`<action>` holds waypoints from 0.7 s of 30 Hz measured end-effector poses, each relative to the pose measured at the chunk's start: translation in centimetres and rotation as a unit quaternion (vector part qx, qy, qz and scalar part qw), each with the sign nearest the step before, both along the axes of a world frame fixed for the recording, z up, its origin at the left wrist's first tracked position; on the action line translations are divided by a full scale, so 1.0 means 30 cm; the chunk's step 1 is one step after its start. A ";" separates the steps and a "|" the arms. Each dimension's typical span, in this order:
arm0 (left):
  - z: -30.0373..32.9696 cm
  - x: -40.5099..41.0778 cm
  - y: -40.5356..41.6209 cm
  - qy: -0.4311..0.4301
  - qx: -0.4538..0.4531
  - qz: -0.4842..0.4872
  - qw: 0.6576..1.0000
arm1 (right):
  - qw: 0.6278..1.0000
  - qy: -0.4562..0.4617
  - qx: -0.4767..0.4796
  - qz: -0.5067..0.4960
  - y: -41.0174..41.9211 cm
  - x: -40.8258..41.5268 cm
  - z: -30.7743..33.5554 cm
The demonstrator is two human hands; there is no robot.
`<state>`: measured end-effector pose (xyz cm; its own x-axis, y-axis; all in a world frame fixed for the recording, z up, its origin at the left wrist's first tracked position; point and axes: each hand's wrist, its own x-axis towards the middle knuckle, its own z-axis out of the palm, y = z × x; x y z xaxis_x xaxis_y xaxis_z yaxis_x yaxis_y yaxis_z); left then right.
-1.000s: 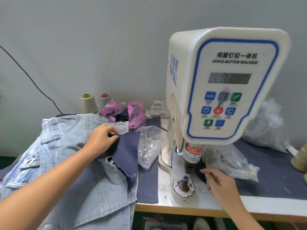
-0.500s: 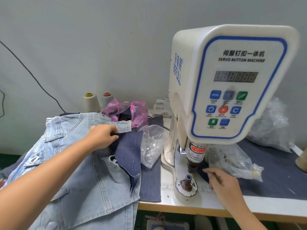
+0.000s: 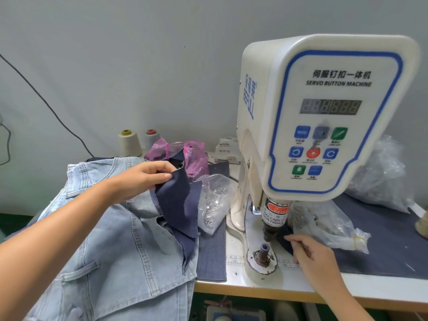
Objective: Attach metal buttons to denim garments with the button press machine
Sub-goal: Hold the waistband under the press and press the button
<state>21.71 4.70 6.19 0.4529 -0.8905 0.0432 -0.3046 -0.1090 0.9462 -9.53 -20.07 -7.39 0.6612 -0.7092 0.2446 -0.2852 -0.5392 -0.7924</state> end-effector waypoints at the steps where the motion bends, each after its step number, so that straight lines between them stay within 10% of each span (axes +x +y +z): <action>1: -0.001 -0.004 -0.004 0.043 0.003 -0.020 0.999 | 1.000 -0.002 -0.001 0.000 0.000 0.000 -0.001; 5: -0.047 0.023 -0.035 -0.082 0.097 -0.002 0.992 | 1.000 -0.001 0.000 0.001 0.008 0.003 0.000; 9: -0.122 0.083 -0.055 -0.384 0.200 0.111 0.894 | 1.000 0.004 -0.004 0.002 0.007 0.003 0.004; 21: -0.103 0.057 -0.081 -0.404 0.359 -0.010 0.841 | 1.000 0.000 -0.013 0.002 0.011 0.000 0.008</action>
<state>23.42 2.26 3.10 0.5186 -0.8253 -0.2234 -0.8253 -0.5515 0.1213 -9.53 -19.73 -7.13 0.6643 -0.6997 0.2630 -0.2822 -0.5606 -0.7785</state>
